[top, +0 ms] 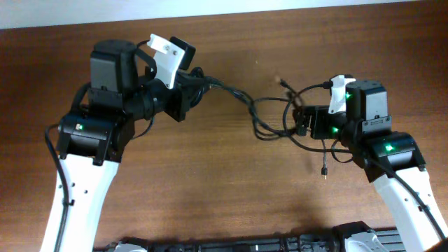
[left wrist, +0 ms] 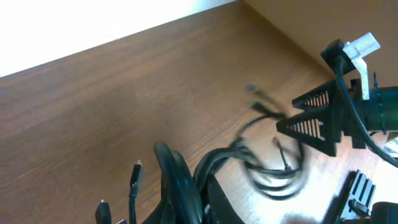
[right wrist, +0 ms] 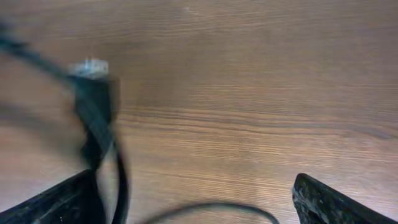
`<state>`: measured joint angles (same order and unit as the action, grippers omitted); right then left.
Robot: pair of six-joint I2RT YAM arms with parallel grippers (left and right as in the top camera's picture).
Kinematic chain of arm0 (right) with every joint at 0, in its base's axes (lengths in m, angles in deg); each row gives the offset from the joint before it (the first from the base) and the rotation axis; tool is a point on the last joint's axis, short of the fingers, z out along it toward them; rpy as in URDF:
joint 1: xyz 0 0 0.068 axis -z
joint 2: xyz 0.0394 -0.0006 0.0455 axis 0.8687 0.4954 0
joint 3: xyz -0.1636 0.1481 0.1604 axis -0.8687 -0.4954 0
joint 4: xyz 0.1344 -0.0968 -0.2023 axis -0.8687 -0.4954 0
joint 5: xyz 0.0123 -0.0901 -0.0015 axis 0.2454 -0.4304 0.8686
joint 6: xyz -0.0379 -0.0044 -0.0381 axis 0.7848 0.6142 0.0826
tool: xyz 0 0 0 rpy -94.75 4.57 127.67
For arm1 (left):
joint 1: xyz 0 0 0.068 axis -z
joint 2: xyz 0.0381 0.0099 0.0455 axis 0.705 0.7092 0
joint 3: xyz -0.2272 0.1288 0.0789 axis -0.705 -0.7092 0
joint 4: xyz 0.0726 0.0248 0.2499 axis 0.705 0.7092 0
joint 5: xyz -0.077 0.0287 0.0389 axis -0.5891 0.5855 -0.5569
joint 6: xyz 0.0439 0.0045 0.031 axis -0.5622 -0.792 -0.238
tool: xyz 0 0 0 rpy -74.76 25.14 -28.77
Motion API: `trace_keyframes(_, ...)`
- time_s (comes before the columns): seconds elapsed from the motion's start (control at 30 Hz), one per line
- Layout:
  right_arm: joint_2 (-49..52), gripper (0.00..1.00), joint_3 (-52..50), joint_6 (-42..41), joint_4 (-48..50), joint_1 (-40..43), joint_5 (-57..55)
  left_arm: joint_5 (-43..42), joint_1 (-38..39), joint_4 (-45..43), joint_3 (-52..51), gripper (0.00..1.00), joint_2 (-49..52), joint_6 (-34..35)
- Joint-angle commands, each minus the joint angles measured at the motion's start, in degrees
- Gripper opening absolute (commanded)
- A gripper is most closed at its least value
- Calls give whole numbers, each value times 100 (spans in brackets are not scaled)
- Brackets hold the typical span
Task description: Untangle cables
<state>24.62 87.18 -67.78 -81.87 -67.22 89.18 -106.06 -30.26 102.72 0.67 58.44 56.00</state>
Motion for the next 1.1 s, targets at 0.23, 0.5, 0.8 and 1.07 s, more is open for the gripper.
trace_keyframes(0.23,11,99,-28,378,424,61,1344,-632,-111,-59,114,0,-181,-125)
trace_keyframes(0.5,11,99,-28,378,433,59,1388,-1770,-107,-101,114,0,-181,-894)
trace_keyframes(0.8,22,100,-28,1043,433,55,2673,-1902,199,-627,111,0,-164,-772)
trace_keyframes(1.07,24,96,-31,1746,289,55,2813,-2715,494,-1742,114,0,-166,-323)
